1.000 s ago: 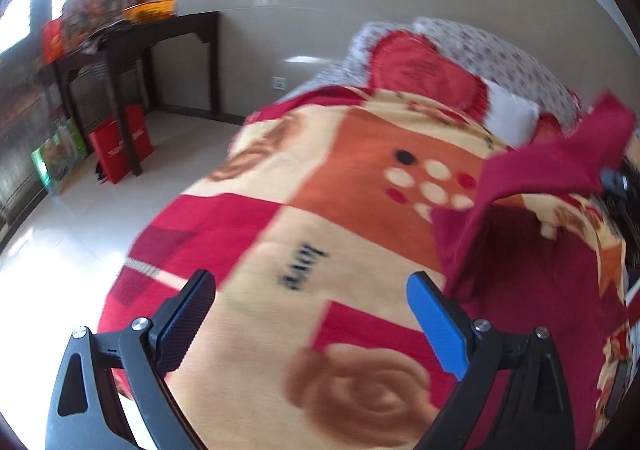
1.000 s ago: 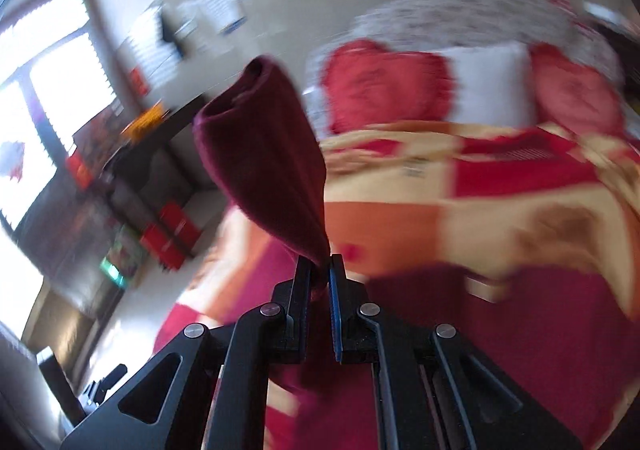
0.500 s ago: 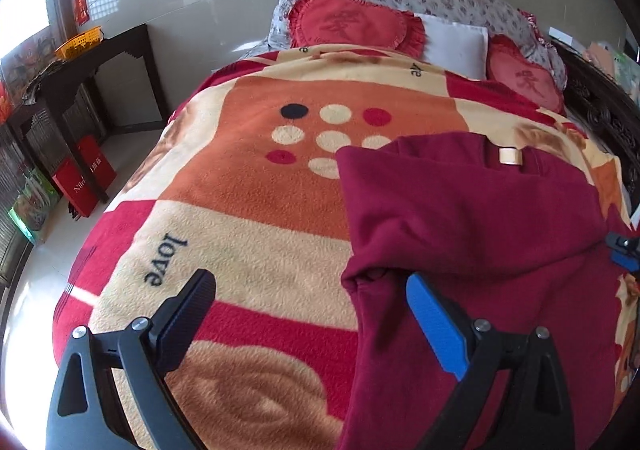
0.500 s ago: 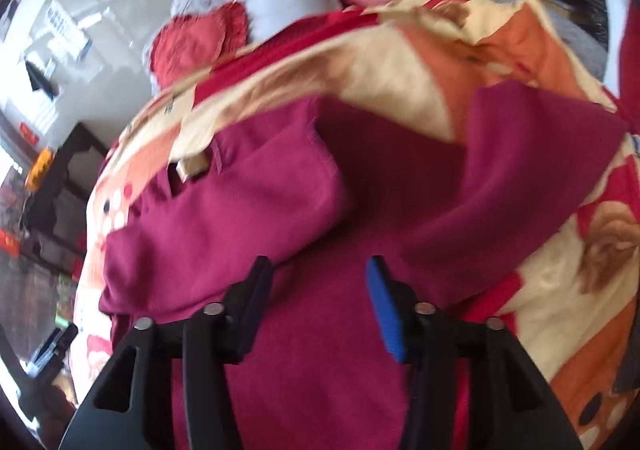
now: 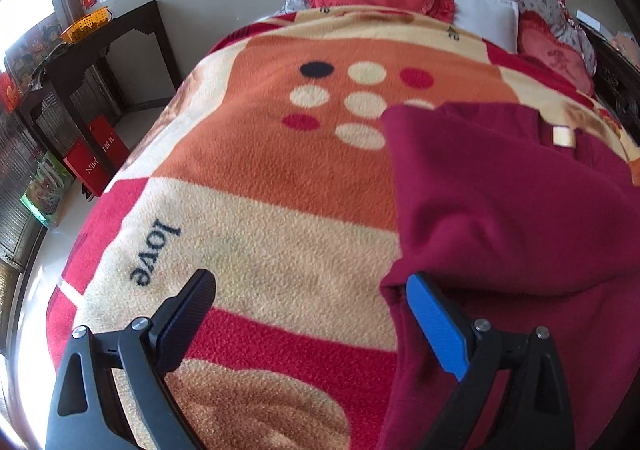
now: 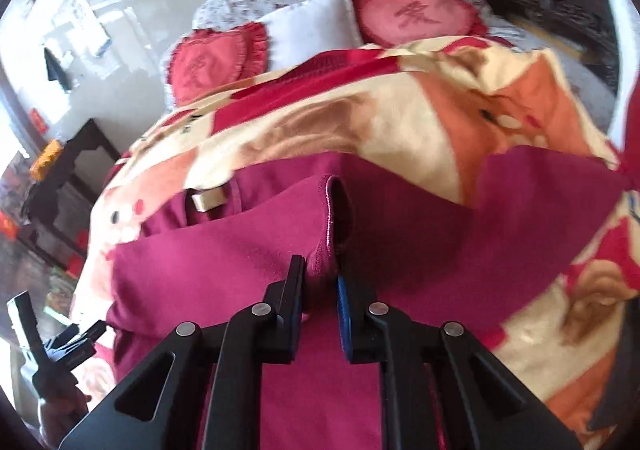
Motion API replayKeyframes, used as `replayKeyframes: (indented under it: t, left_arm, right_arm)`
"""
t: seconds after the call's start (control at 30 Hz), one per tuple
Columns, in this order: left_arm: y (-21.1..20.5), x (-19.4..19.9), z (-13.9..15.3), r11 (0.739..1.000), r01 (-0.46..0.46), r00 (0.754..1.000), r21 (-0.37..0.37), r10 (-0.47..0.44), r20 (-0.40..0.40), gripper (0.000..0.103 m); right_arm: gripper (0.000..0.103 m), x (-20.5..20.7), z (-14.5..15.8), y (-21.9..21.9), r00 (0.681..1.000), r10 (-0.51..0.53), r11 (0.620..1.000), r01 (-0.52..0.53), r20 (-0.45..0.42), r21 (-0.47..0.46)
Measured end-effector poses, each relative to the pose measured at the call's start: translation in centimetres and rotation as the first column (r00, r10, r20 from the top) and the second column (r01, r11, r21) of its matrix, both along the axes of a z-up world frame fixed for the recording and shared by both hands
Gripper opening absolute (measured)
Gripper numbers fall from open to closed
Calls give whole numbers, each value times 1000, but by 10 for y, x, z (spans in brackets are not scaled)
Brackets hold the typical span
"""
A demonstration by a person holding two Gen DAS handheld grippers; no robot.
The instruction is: Fold small clothes
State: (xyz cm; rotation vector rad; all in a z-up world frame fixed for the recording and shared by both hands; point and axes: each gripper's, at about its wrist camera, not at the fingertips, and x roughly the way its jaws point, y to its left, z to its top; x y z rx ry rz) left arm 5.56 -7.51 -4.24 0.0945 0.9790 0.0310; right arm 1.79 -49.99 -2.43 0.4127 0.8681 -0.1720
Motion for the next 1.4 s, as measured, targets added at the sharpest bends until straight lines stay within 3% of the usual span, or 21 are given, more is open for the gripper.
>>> replayKeyframes:
  t: [0.13,0.2,0.27,0.37,0.5,0.67,0.77,0.9,1.03,1.1,1.13,1.27,1.4]
  left_arm:
    - [1,0,-4,1000,-3,1000,-4,2,-21,99]
    - [3,-2,-1,1000,-4,1000,-9,4,-15,99]
    - [4,-4,7,1000,-1,1000,-23,1,0,99]
    - [2,-5,20,999,5,1000,-49,-3,26,99]
    - [-7,-1,29,995,32,999,-93,-30,26,99]
    - [-27,8,16,996,60,998,-61,-61,-2,99]
    - [-34,17,-5,998,53,996,-14,-54,-67,99]
    - [-32,16,-11,998,54,995,-30,-56,-77,99]
    - [-29,8,0,998,62,997,-21,-63,-49,99]
    - [-27,5,8,998,60,998,-31,-61,-35,99]
    - [-25,4,13,998,55,998,-38,-56,-26,99]
    - [-20,2,28,997,40,999,-60,-40,3,99]
    - [-22,1,39,998,44,999,-50,-43,20,99]
  right_arm:
    - [1,10,-23,-15,990,-68,998,66,-121,-17]
    - [4,2,-12,-13,992,-91,995,87,-82,-52]
    - [14,-6,2,-4,996,-86,992,83,-32,-91]
    - [14,-7,15,16,1000,2,997,0,30,-79]
    - [14,14,-1,41,993,115,991,-115,-11,-64]
    - [14,36,-27,47,992,103,987,-112,-74,-119]
    - [14,46,-47,40,988,95,987,-109,-124,-113]
    - [14,26,-28,24,991,106,993,-109,-78,-42]
    - [15,-17,-1,-30,999,-34,999,33,-8,-31]
    - [24,-33,3,-68,991,-133,990,133,3,-45]
    - [30,-41,2,-93,980,-201,979,200,-6,-45]
    - [31,-59,-14,-184,911,-409,908,412,-41,77]
    - [31,-64,-33,-242,849,-523,827,526,-72,196]
